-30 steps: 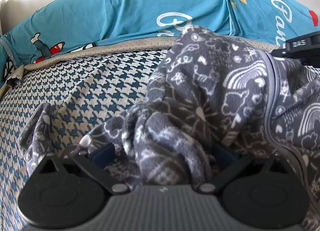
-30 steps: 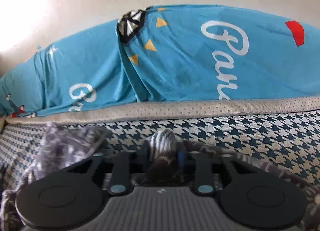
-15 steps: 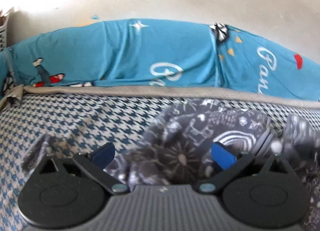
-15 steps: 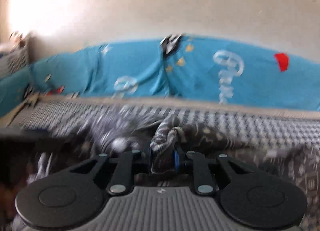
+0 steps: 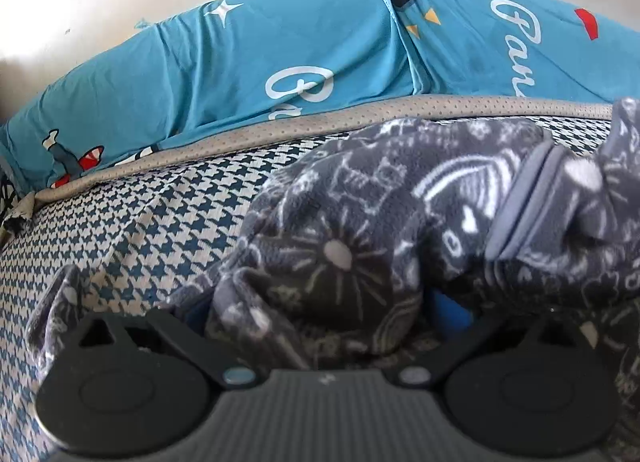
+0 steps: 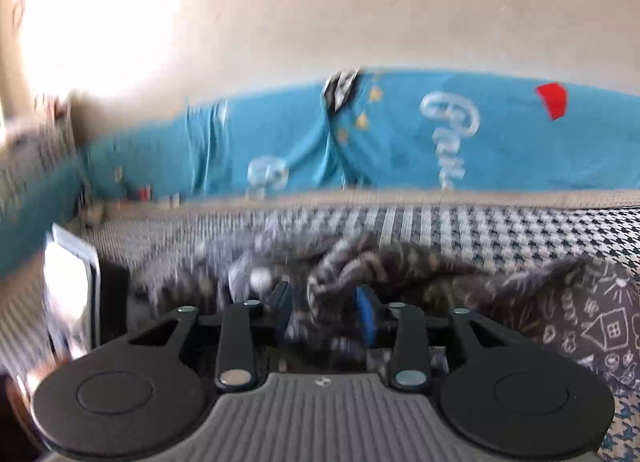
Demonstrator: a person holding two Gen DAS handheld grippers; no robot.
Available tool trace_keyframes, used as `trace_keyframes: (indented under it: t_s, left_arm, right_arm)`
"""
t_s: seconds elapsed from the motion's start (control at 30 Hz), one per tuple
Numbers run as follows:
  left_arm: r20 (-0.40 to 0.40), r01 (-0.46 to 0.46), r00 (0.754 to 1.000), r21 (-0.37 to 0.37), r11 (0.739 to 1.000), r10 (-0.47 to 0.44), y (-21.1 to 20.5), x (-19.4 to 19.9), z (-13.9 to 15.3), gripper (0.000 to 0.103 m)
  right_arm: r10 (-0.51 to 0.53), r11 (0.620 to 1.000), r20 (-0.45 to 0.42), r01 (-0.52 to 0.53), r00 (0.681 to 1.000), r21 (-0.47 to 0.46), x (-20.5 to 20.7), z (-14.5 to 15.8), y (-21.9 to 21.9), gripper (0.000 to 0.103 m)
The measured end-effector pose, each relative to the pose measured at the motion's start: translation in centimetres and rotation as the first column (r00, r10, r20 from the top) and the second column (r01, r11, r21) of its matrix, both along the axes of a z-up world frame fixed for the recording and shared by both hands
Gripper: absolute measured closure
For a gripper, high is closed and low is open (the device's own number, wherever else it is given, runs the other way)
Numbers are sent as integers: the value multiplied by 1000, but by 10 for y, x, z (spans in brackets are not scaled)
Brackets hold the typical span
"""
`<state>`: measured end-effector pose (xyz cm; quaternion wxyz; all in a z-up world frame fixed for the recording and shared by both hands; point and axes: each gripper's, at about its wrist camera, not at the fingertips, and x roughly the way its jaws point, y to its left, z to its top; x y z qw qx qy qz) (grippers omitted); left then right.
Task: Fold clothes
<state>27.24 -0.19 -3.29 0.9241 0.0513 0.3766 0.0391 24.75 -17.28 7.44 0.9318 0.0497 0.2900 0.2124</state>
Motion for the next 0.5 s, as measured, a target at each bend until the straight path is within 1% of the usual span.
trace_keyframes:
  t_s: [0.1,0.13,0.2,0.23,0.27,0.3,0.43,0.5]
  left_arm:
    - [-3,0,1000,2,1000,0,0,0,1,0]
    - [-2,1,1000,4,1000,-1,-1,-1,1,0]
    - [-1,1,1000,12,1000,-1,-2,-2,1,0]
    - [0,0,1000,15,1000,0,-2,-2,1,0]
    - [0,0,1000,19,1000,0,-3,-2,1,0]
    - [0,0,1000,22,1000,0,-4,-2,1,0]
    - [1,3,1000,22,1000,-3,-4,-3,1,0]
    - [2,2,1000,21,1000,-2,-5,-4,1,0]
  right_arm:
    - [-12,994,13,10,1000,113,12,11,-10,68]
    - [-23,991,11,22,1000,133,20,12,-13,68]
    - [-35,990,2,34,999,138,37,11,-16,68]
    - [-23,990,-20,26,1000,137,47,7,-13,65]
    - [-11,991,-42,17,999,136,57,3,-11,59]
    - [1,991,-64,8,998,135,67,-1,-8,58]
    - [48,991,-152,-28,987,133,106,-16,2,56]
    - [57,991,-212,-29,975,133,122,-30,6,56]
